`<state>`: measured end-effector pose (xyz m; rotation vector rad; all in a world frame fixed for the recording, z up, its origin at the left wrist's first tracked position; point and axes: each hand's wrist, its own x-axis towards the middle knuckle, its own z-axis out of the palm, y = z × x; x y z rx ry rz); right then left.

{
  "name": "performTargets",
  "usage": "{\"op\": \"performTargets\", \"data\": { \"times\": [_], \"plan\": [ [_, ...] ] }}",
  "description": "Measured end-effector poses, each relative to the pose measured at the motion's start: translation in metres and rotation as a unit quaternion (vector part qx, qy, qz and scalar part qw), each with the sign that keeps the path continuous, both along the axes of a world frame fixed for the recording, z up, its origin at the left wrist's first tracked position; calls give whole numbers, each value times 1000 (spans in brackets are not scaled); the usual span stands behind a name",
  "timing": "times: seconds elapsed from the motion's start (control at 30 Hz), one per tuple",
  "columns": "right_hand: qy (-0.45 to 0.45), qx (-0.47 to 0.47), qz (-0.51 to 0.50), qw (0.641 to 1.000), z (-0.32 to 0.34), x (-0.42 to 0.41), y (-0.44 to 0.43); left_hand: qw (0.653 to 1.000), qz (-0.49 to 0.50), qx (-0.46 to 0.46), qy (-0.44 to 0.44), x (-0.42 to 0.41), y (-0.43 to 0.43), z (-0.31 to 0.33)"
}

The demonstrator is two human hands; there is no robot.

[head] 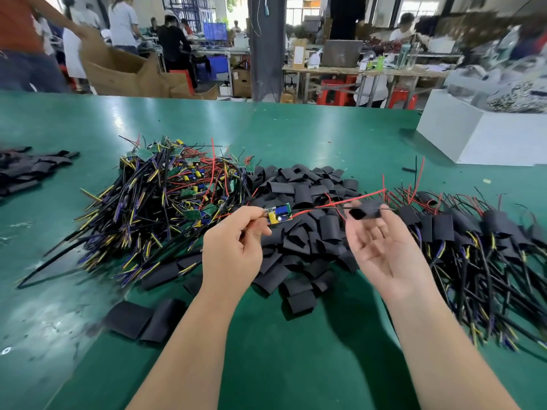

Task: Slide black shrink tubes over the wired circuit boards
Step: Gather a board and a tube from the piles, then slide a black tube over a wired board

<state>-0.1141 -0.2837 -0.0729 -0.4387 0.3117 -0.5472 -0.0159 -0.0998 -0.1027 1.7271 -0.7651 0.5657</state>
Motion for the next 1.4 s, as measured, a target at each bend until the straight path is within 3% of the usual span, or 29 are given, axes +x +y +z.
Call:
{"op": "performTargets", "data": {
  "times": [0.1, 0.3, 0.43, 0.6, 0.8, 1.4],
  "plan": [
    [-40, 79, -27, 996, 4, -4, 0, 1000, -15, 6, 4, 1, 0, 0],
    [-105, 144, -51, 983, 13, -8, 1, 999, -27, 29, 35, -1, -1, 0],
    [-116, 113, -33, 986, 13, -10, 2, 998, -24, 40, 35, -2, -1, 1],
    [-87, -31, 17, 996, 10, -14, 4, 998, -7, 41, 55, -1, 1, 0],
    [-99, -77, 57, 991, 7, -16, 5, 996, 6, 22, 86, -1, 0, 1],
    [-148, -10, 113, 982, 14, -20, 11, 990, 0, 45, 135, -1, 0, 3]
  ]
}}
